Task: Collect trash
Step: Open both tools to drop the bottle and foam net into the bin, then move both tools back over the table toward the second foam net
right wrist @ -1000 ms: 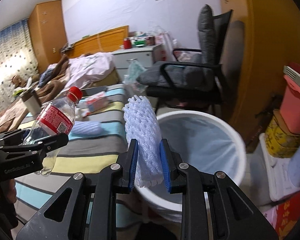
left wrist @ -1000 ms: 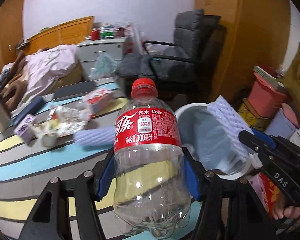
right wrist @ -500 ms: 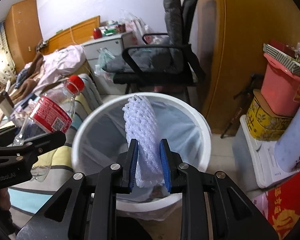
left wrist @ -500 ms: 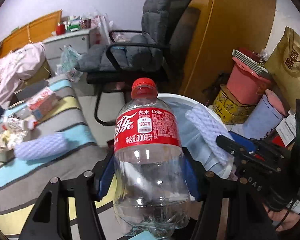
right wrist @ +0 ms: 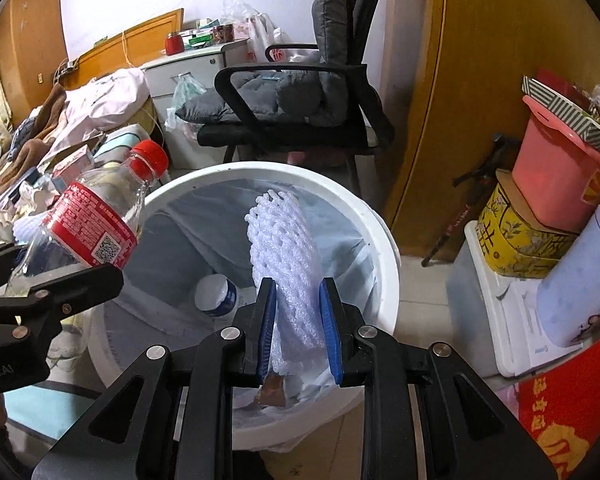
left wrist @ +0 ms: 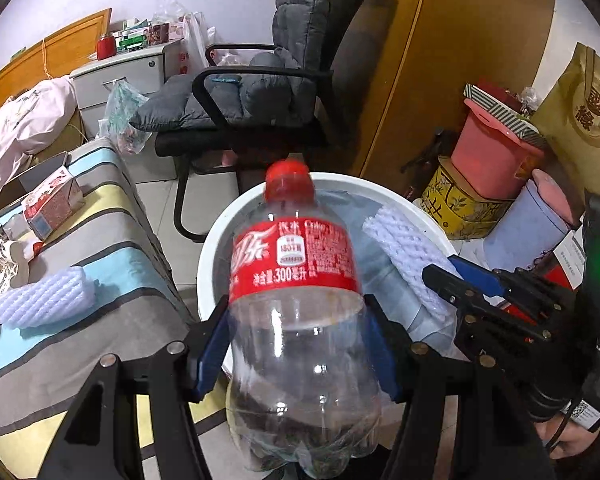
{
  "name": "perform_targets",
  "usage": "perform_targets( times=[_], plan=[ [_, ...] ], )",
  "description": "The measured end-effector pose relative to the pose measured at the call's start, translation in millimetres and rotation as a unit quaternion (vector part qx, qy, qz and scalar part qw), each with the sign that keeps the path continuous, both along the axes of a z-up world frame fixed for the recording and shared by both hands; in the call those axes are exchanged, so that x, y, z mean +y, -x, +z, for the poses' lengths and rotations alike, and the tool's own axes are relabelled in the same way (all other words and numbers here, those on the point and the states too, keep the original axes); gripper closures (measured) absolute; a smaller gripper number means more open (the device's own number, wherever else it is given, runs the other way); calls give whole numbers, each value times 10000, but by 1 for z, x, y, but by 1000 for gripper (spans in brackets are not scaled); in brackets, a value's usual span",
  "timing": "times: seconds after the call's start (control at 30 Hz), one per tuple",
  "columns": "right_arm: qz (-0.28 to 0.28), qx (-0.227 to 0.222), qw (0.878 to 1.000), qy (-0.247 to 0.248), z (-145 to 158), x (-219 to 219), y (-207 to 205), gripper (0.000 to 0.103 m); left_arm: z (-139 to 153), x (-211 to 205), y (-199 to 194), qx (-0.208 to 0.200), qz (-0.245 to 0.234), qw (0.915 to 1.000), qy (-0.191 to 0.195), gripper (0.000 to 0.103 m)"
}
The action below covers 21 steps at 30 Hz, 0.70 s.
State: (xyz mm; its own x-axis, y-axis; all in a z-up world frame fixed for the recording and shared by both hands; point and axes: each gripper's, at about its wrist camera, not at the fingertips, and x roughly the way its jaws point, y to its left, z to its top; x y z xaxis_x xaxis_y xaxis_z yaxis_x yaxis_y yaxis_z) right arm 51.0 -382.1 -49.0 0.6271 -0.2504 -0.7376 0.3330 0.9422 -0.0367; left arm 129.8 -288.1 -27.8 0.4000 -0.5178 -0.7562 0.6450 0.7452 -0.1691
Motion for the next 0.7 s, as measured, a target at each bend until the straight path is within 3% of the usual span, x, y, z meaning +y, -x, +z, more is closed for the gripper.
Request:
perform_targets(
  times=[0.03, 0.17, 0.3, 0.7],
  plan=[
    [-3, 2, 10000, -12, 0, -1, 0, 73, 0, 0, 0, 18, -2, 10000, 13, 33],
    [8, -70, 9999, -107, 1, -2, 2, 46, 1, 3, -1, 33, 18, 10000, 49, 32],
    [-5, -115, 9999, -83, 3, 0, 2, 45, 5, 5, 2, -5, 25, 10000, 93, 28],
    [14, -393, 9991, -141, 16, 14, 10, 45, 21, 38, 8, -215, 348, 9990, 198, 28]
  ],
)
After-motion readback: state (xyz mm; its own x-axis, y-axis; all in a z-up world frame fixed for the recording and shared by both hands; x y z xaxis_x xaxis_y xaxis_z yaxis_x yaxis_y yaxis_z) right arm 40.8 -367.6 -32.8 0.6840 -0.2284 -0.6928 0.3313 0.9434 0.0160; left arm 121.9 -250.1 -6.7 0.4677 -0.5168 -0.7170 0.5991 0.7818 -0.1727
